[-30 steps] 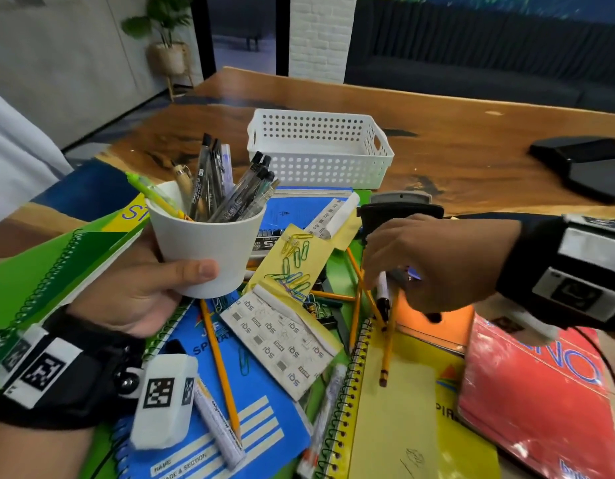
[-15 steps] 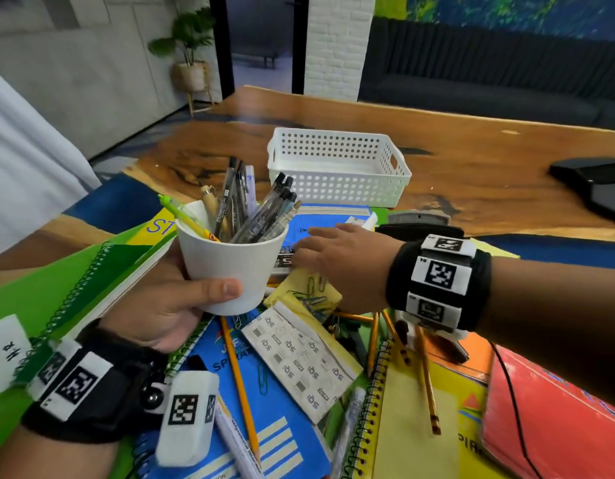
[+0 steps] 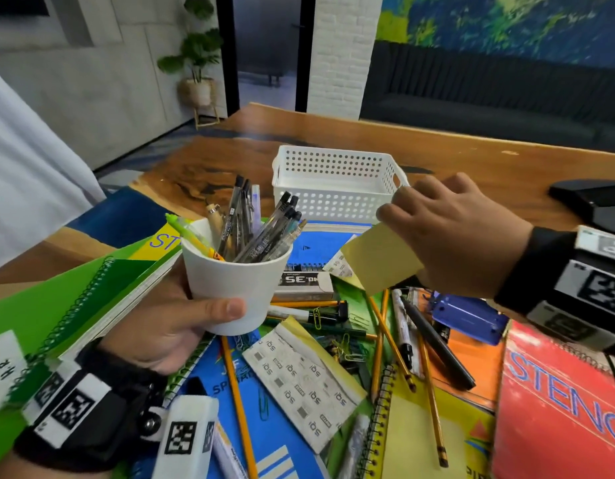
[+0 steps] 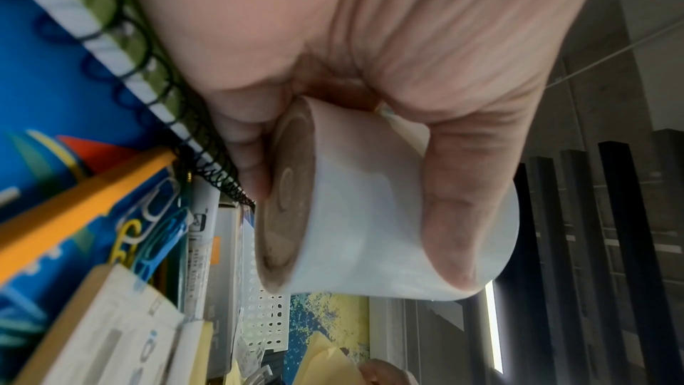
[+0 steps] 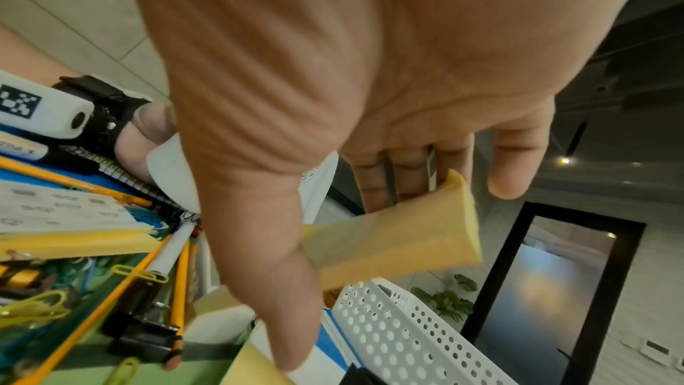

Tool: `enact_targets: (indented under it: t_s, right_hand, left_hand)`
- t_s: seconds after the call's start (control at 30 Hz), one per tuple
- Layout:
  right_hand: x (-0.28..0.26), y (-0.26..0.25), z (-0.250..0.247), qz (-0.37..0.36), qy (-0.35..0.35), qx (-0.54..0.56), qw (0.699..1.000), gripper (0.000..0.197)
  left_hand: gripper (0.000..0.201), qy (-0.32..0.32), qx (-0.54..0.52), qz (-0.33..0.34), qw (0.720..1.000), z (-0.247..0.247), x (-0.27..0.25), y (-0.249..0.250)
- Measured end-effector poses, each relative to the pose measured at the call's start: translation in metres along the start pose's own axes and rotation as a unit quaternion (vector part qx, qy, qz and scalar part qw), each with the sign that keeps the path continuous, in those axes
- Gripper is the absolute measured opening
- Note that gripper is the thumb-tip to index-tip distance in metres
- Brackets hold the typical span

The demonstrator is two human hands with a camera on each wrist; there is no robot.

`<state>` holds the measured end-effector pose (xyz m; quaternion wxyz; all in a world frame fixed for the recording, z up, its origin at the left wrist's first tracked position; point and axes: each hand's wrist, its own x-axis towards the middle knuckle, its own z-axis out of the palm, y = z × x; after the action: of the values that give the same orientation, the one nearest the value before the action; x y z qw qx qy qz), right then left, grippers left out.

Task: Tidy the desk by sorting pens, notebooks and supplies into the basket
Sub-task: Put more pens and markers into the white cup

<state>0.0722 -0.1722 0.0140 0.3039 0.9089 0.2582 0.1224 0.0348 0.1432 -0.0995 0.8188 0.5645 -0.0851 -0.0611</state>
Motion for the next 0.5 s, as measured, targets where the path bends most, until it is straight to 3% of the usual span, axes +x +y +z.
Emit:
enact_targets:
  t_s: [0.1, 0.27, 0.4, 0.5]
  right_hand:
    - [0.003, 0.001, 0.0, 0.022, -0.055, 0.007, 0.998, 0.06]
    - [0.006, -0.034, -0.005, -0.035, -0.154, 0.098, 0.982, 0.084]
    - [0.003, -0.084, -0.008, -0.077, -0.262, 0.261, 0.926, 0.081]
    - [0.001, -0.107, 0.0, -0.106, -0.322, 0.307, 0.889, 0.082]
  left_hand:
    - [0.091, -0.005, -0.002, 0.011, 1.0, -0.002, 0.001, -0.001]
    - [0.111, 0.001, -0.006, 0.007, 1.0, -0.003, 0.0, 0.0]
    - [0.117, 0.002, -0.014, 0.002, 1.0, -0.006, 0.0, 0.0]
    - [0.119, 0.012, -0.038, 0.011, 0.999, -0.006, -0.001, 0.002]
